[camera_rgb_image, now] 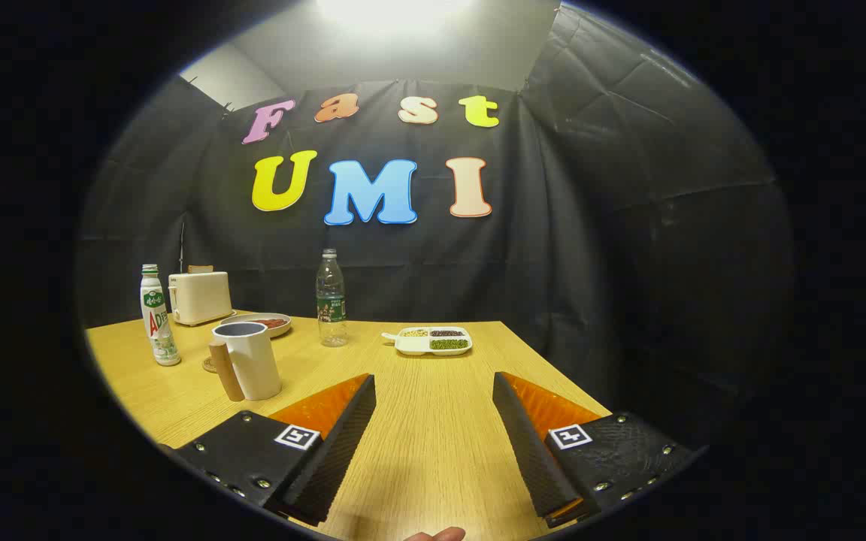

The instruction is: Take the bottle from table, then pour the juice into the cup, finally place the bottle on the coaster

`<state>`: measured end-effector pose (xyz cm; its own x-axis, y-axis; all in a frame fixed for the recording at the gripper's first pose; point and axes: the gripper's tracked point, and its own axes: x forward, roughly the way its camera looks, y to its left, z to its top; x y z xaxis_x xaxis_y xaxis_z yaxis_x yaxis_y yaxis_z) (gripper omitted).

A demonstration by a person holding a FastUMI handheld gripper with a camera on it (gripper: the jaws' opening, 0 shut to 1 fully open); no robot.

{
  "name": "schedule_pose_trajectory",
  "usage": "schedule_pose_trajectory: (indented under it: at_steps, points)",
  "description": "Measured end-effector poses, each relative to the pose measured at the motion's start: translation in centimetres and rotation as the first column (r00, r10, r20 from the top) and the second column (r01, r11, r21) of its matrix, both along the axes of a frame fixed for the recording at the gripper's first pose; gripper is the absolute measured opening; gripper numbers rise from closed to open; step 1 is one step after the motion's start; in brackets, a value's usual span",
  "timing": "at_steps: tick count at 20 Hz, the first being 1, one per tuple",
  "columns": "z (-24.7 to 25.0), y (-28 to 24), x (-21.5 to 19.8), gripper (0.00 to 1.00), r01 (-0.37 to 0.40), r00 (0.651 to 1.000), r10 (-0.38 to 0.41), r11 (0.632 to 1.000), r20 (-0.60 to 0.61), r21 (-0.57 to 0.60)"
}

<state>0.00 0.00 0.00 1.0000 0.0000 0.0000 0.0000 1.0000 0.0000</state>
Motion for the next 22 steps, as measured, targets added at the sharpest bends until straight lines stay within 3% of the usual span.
schedule_pose_trajectory:
  at_steps: [5,9,13,16,22]
  points:
    - [-0.3,-0.2,2.4,0.95,0.007,1.000,-0.006,1.000,-0.023,0.013]
    - [1.9,-0.1,5.5,0.95,0.017,0.999,-0.016,1.000,0.040,-0.016]
    - [2.8,-0.1,7.6,0.96,0.079,0.996,-0.079,0.997,0.031,0.018]
    - [5.7,0.8,6.6,0.95,0.156,0.985,-0.156,0.988,0.068,0.016]
    - [9.8,7.8,1.7,0.95,0.220,0.964,-0.226,0.974,0.137,0.059]
